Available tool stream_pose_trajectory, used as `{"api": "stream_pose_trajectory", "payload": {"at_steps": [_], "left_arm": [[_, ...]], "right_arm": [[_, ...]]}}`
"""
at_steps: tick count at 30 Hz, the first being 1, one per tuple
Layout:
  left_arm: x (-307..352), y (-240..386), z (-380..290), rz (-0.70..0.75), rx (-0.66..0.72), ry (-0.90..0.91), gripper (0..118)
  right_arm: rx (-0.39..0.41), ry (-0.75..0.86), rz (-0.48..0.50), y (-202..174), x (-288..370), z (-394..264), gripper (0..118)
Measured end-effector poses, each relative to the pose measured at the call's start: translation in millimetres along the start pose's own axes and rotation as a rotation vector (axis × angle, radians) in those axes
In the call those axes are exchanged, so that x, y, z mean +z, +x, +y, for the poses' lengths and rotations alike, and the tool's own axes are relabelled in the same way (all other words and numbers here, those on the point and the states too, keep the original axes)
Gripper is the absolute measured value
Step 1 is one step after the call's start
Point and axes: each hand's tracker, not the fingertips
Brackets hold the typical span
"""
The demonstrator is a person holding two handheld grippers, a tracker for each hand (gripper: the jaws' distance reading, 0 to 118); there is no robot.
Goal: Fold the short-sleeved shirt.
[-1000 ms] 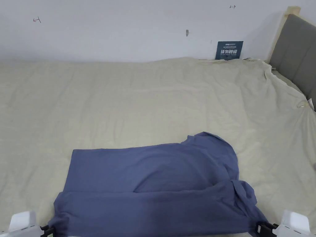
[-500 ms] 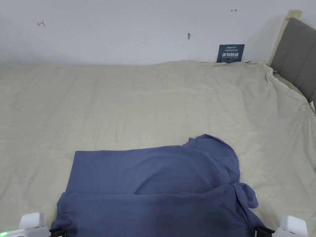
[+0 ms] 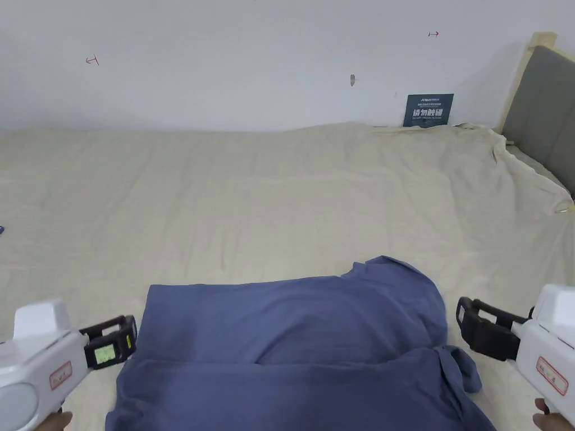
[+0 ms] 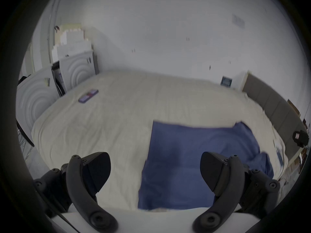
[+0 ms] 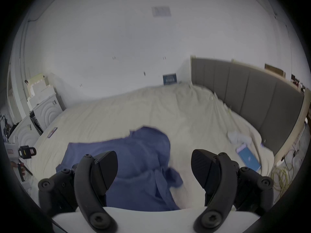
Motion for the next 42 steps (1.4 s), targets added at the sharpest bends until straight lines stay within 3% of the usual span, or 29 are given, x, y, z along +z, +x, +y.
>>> {"api": "stream_pose_trajectory", "payload": {"at_steps": [6, 8, 11, 12, 15, 18, 26, 28, 29, 30, 35, 41, 42], "left_arm": [[-6.3, 24.5, 28.9, 0.007, -0.045, 0.057, 114], [-12.5, 29.3, 30.4, -0.007, -0.045, 0.116, 104], [-23.0, 37.7, 31.5, -0.023, -0.047, 0.139, 61], [-27.4, 39.5, 32.2, -0.029, -0.049, 0.139, 39], [-48.9, 42.4, 32.8, -0.055, -0.062, 0.115, 0], [-76.6, 40.0, 35.0, -0.117, -0.023, 0.023, 0], [-179.7, 28.8, 54.8, -0.103, -0.049, -0.165, 0], [-209.3, 23.7, 61.3, -0.091, -0.033, -0.231, 13], [-223.0, 21.7, 64.0, -0.077, -0.035, -0.270, 25], [-236.3, 20.2, 65.4, -0.071, -0.035, -0.305, 53], [-292.1, 10.1, 59.0, -0.013, 0.006, -0.394, 90], [-332.4, 13.2, 37.9, 0.030, -0.070, -0.505, 89], [-336.0, 14.9, 33.7, 0.029, -0.076, -0.510, 82]], "right_arm": [[0.070, 0.101, -0.014, -26.1, 3.6, 25.6, 89], [0.079, 0.128, -0.008, -29.5, 0.6, 30.0, 74], [0.083, 0.138, 0.003, -33.8, -7.3, 34.9, 24], [0.082, 0.141, 0.011, -31.9, -12.1, 35.8, 9], [0.064, 0.149, 0.028, -30.7, -22.8, 38.9, 0], [0.055, 0.138, 0.035, -31.5, -36.0, 40.1, 0], [0.056, 0.096, 0.007, -31.0, -73.3, 41.8, 0], [0.047, 0.084, 0.004, -29.7, -81.9, 40.4, 0], [0.044, 0.077, 0.001, -29.6, -85.9, 39.6, 0], [0.044, 0.070, -0.001, -29.5, -89.8, 38.8, 0], [0.036, 0.031, -0.015, -24.1, -112.1, 31.2, 0], [0.024, -0.010, -0.029, -10.4, -132.4, 20.5, 0], [0.024, -0.016, -0.032, -7.9, -134.7, 19.1, 0]]}}
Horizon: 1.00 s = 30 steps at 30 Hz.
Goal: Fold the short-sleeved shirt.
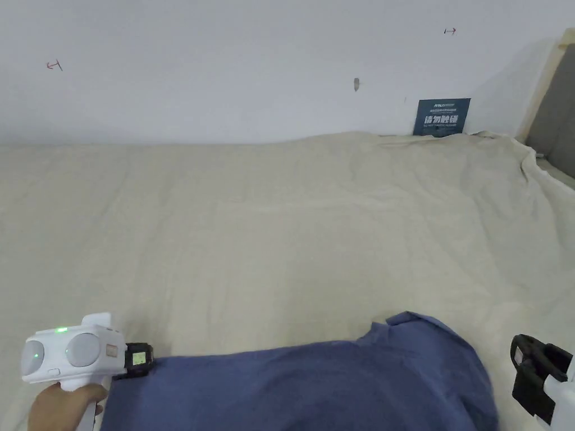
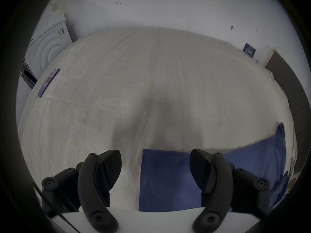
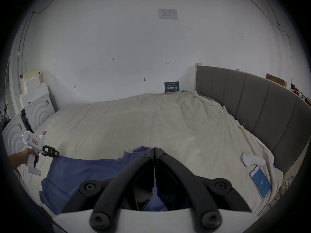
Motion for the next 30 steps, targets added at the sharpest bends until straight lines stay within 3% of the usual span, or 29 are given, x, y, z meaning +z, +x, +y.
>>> {"api": "stream_pose_trajectory", "payload": {"at_steps": [2, 4, 6, 8, 14, 16, 18, 19, 27, 30], "left_arm": [[-5.2, 6.7, -6.4, -0.021, -0.042, -0.031, 56], [1.1, 12.3, -10.5, 0.013, -0.070, 0.017, 47], [3.2, 16.8, -12.0, 0.011, -0.081, 0.022, 20], [4.2, 18.4, -12.1, -0.006, -0.111, 0.028, 4], [39.0, 16.2, -14.5, -0.067, -0.091, 0.121, 1], [59.2, 18.4, -18.3, -0.082, -0.107, 0.142, 1], [80.8, 21.7, -22.8, -0.101, -0.127, 0.165, 1], [89.3, 21.7, -23.9, -0.111, -0.136, 0.167, 0], [102.9, 17.4, -24.6, -0.117, -0.174, 0.190, 0], [98.6, 15.0, -25.7, -0.115, -0.171, 0.185, 0]], "right_arm": [[0.000, -0.012, -0.005, 4.7, -4.5, -2.5, 0], [0.003, -0.027, -0.008, 9.0, -8.9, -4.8, 0], [0.001, -0.049, -0.009, 12.3, -13.1, -6.9, 0], [-0.006, -0.072, -0.005, 16.1, -20.4, -8.4, 0], [-0.027, -0.169, -0.001, 35.4, -77.9, -6.2, 3], [-0.027, -0.216, -0.001, 41.1, -104.6, -7.0, 39], [-0.011, -0.291, -0.002, 42.5, -129.5, -7.6, 89], [-0.021, -0.324, 0.002, 43.4, -142.1, -9.0, 93], [0.186, -0.456, -0.029, 38.9, -213.5, -27.8, 94], [0.231, -0.475, -0.023, 33.4, -229.8, -33.3, 81]]}}
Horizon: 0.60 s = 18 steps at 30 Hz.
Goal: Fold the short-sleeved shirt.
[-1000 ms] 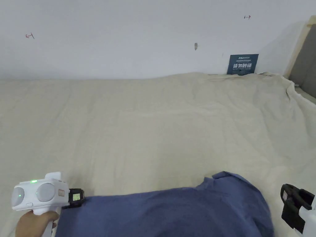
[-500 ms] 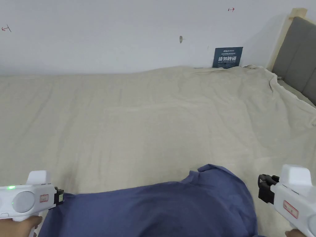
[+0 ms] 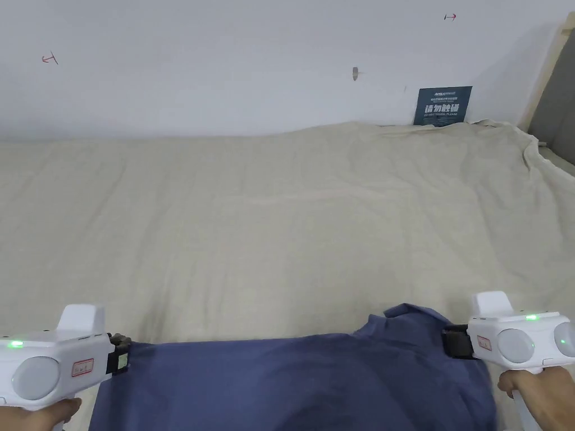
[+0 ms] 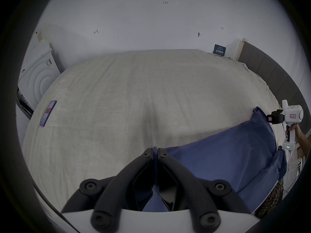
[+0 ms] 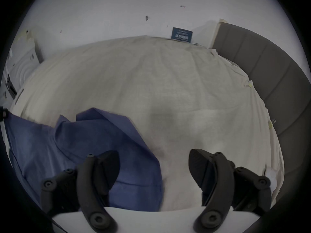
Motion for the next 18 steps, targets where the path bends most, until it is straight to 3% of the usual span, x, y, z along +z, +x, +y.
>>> {"api": "stream_pose_trajectory", "payload": {"at_steps": [3, 5, 7, 8, 13, 18], "left_arm": [[-6.3, -3.1, -3.1, 0.000, 0.005, -0.009, 0], [-7.9, -5.2, -5.0, 0.000, 0.017, -0.011, 0], [-8.8, -6.9, -7.5, -0.006, 0.032, -0.011, 0], [-9.4, -8.0, -8.5, -0.007, 0.037, -0.013, 0], [-7.7, -15.5, -15.4, 0.007, 0.068, -0.007, 0], [6.4, -23.0, -25.5, 0.008, 0.134, 0.013, 0]], "right_arm": [[0.008, -0.008, 0.034, -3.6, -12.6, 3.9, 73], [-0.016, -0.018, 0.047, -11.9, -6.5, 2.9, 59], [-0.066, 0.000, 0.089, -11.5, -1.7, 1.8, 9], [-0.080, 0.016, 0.093, -8.0, -2.4, 0.5, 2], [-0.084, 0.064, 0.107, 0.7, 26.6, -1.3, 2], [-0.093, 0.176, 0.196, 8.3, 89.3, -6.2, 2]]}}
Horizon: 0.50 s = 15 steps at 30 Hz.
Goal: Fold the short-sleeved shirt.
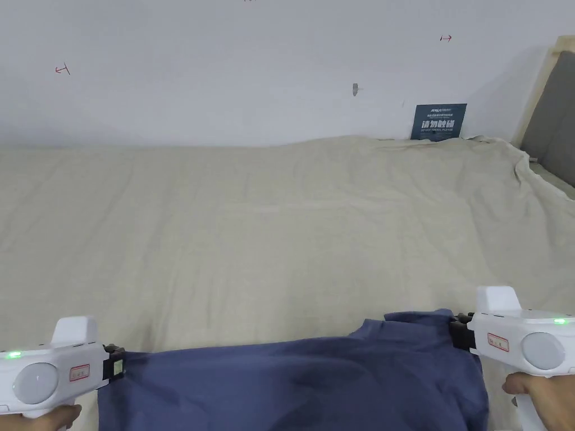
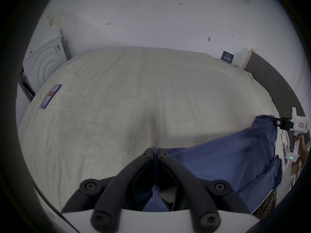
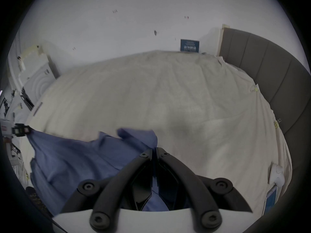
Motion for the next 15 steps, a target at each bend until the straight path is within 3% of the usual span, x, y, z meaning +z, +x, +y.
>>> {"api": "stream_pose_trajectory", "payload": {"at_steps": [4, 15], "left_arm": [[26.2, -4.5, -12.1, 0.010, 0.022, 0.025, 0], [101.4, -21.3, -62.6, -0.008, 0.075, 0.050, 0]], "right_arm": [[-0.066, 0.100, 0.103, 0.0, 62.5, -2.2, 2], [-0.106, 0.184, 0.161, 5.9, 184.6, -58.7, 2]]}}
